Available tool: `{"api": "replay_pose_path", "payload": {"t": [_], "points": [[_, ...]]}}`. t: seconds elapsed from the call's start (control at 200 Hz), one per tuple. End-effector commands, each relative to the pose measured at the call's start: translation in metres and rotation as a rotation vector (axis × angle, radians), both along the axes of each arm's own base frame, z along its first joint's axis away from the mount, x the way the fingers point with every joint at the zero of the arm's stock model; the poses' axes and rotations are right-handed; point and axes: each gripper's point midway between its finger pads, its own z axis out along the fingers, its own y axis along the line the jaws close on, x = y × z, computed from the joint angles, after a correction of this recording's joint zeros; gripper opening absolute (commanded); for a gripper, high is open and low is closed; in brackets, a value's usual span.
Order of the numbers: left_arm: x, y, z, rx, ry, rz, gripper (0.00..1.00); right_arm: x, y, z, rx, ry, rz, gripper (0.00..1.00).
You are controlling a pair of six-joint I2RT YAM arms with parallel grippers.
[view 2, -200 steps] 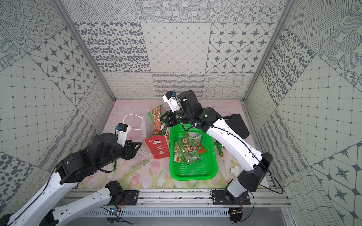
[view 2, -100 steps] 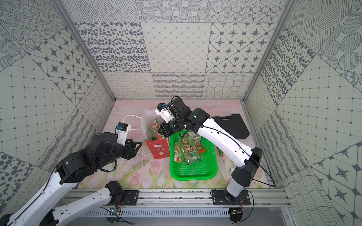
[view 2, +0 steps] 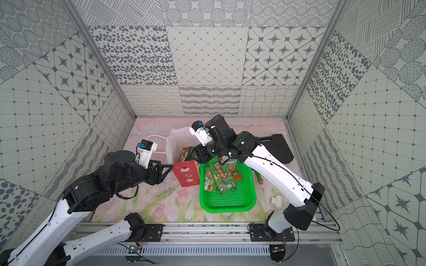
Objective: Place the condiment packets inside the bag
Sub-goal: Place the condiment packet in the paper bag, then pick up the condiment packet from the storage box.
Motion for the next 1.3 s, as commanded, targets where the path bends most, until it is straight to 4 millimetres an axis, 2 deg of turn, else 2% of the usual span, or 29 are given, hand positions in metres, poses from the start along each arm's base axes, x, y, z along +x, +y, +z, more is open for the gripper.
{"api": "replay_pose_path", "payload": {"t": [0.0,0.24,0.32,0.405,0.55,0.65,0.905,1.161,1.251,1.291], "points": [[-0.006,-0.03,0.021,-0.118,0.002,-0.12,0.73,0.011,-0.019,0.012,0.037,-0.082,-0.101,0.49],[-0.004,-0.052,0.027,-0.123,0.019,-0.172,0.81,0.028,-0.095,-0.009,0.033,-0.147,-0.378,0.67],[-0.004,-0.063,0.029,-0.115,0.025,-0.19,0.88,0.031,-0.123,-0.018,0.032,-0.164,-0.474,0.73],[-0.003,-0.076,0.031,-0.106,0.03,-0.205,0.99,0.033,-0.151,-0.027,0.032,-0.188,-0.569,0.8],[-0.004,-0.099,0.029,-0.091,0.048,-0.233,0.99,0.033,-0.186,-0.043,0.011,-0.24,-0.69,0.95],[-0.005,-0.115,0.023,-0.074,0.065,-0.254,0.99,0.032,-0.204,-0.059,-0.003,-0.258,-0.753,0.97],[-0.011,-0.163,0.007,-0.035,0.117,-0.315,1.0,0.034,-0.232,-0.109,-0.021,-0.237,-0.875,0.97],[-0.011,-0.216,-0.037,-0.02,0.272,-0.3,0.98,0.028,-0.274,-0.138,-0.009,-0.269,-1.044,0.97],[-0.008,-0.232,-0.056,-0.025,0.341,-0.278,0.94,0.025,-0.283,-0.137,-0.009,-0.3,-1.079,0.97],[-0.006,-0.238,-0.064,-0.022,0.367,-0.264,0.93,0.024,-0.285,-0.147,-0.028,-0.306,-1.08,0.97]]}}
